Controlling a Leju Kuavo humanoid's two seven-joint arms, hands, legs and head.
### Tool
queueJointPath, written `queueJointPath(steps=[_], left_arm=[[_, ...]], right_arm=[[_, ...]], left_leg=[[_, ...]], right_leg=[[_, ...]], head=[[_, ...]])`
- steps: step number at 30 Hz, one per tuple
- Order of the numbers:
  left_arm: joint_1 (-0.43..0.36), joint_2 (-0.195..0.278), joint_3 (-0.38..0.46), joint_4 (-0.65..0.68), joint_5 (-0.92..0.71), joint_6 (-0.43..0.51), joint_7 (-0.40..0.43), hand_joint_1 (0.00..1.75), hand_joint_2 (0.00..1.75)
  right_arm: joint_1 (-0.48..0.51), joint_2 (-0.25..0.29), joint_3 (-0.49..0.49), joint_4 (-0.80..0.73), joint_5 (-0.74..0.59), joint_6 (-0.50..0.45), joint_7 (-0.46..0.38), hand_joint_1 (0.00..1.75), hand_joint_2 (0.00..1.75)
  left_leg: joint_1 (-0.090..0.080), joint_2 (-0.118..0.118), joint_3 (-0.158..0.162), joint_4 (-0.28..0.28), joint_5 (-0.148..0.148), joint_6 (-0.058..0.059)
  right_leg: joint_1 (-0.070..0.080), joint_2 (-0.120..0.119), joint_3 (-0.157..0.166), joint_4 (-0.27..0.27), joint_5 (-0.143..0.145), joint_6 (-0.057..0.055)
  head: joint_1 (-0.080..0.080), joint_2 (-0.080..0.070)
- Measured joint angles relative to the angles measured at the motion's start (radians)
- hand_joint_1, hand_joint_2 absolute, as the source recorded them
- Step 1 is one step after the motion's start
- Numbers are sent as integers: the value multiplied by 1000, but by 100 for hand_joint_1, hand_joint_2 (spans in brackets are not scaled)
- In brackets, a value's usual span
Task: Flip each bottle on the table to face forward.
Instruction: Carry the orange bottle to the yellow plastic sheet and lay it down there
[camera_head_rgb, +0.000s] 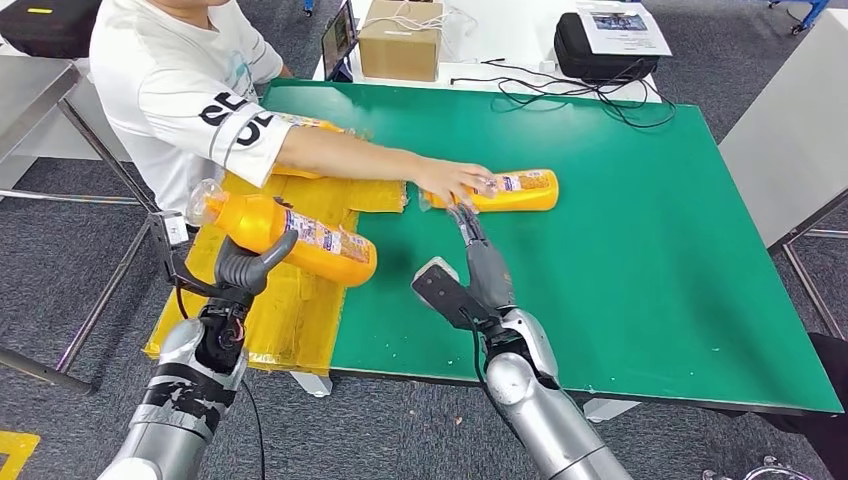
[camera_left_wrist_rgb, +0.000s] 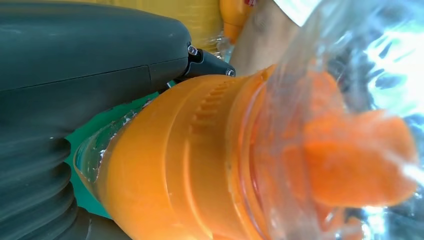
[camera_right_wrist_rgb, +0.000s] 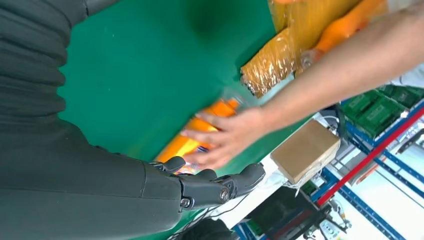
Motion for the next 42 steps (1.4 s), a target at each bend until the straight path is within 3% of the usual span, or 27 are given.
queueJointPath(steps=[5, 10, 13, 21, 30, 34, 42], left_arm=[[-2, 11, 14, -2, -153, 82, -55, 175, 175], [-17, 29, 14, -24, -664, 314, -123, 175, 175], [-24, 36, 4, -37, -894, 389, -117, 175, 175], [-31, 39, -8, -40, -1040, 420, -117, 175, 175], [-51, 63, -52, 23, -1501, 552, -45, 175, 175], [-67, 96, -98, 108, -1707, 581, -13, 175, 175], [-134, 165, -223, 341, -1907, 545, -13, 175, 175]], right_arm=[[21, 7, -49, -40, -110, -1, -36, 0, 175], [43, 15, -105, -103, -201, 21, -56, 0, 175], [52, 23, -130, -129, -216, 40, -58, 0, 175], [63, 37, -158, -153, -224, 55, -64, 0, 175], [58, 52, -171, -153, -250, 93, -74, 0, 175], [40, 56, -171, -146, -257, 116, -76, 0, 175], [3, 57, -166, -124, -272, 143, -78, 0, 175]], left_leg=[[0, 0, 0, 0, 0, 0], [0, 0, 0, 0, 0, 0], [0, 0, 0, 0, 0, 0], [0, 0, 0, 0, 0, 0], [0, 0, 0, 0, 0, 0], [0, 0, 0, 0, 0, 0], [0, 0, 0, 0, 0, 0]], right_leg=[[0, 0, 0, 0, 0, 0], [0, 0, 0, 0, 0, 0], [0, 0, 0, 0, 0, 0], [0, 0, 0, 0, 0, 0], [0, 0, 0, 0, 0, 0], [0, 0, 0, 0, 0, 0], [0, 0, 0, 0, 0, 0]], head=[[0, 0], [0, 0], [0, 0], [0, 0], [0, 0], [0, 0], [0, 0]])
